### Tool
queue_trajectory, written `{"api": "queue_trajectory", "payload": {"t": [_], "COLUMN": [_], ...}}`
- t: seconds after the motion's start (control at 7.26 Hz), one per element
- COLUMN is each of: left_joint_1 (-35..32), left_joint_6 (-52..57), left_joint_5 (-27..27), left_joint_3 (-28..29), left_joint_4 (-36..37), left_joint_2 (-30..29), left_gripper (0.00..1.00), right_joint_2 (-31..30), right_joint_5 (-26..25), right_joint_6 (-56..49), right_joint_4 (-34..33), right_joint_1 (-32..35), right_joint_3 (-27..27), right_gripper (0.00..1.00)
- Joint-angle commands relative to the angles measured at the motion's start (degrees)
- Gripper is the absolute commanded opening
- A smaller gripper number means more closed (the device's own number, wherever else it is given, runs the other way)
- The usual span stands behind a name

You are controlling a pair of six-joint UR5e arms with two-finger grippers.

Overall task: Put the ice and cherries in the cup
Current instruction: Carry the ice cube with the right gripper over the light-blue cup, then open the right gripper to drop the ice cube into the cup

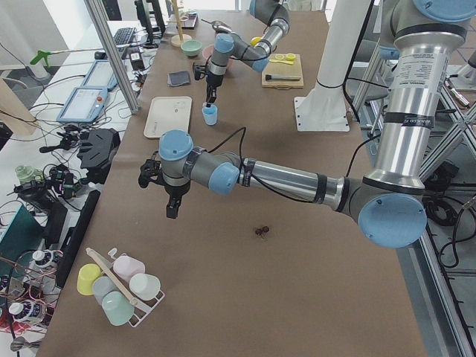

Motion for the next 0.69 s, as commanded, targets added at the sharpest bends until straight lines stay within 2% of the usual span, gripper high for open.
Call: {"api": "queue_trajectory", "payload": {"t": [0.0,0.14,0.28,0.41,0.55], "left_joint_1": [0.0,0.0,0.0,-0.1,-0.2], "left_joint_6": [0.0,0.0,0.0,0.1,-0.1], "left_joint_5": [0.0,0.0,0.0,0.1,0.1], "left_joint_3": [-0.1,-0.3,-0.2,-0.2,-0.4], "left_joint_4": [0.0,0.0,0.0,0.0,0.0], "left_joint_2": [0.1,0.1,0.2,0.2,0.2], "left_gripper": [0.98,0.98,0.98,0.98,0.98], "right_joint_2": [-0.1,-0.2,-2.7,-9.4,-20.7], "right_joint_5": [-0.9,0.7,9.9,14.2,15.1], "right_joint_6": [-0.3,-0.2,-0.5,-4.6,-10.5], "right_joint_4": [-0.1,-0.9,-6.1,-8.4,-8.5], "right_joint_1": [-0.3,1.1,5.6,9.5,11.8], "right_joint_3": [1.3,4.0,9.2,16.3,27.2], "right_gripper": [0.99,0.99,0.99,0.99,0.99]}}
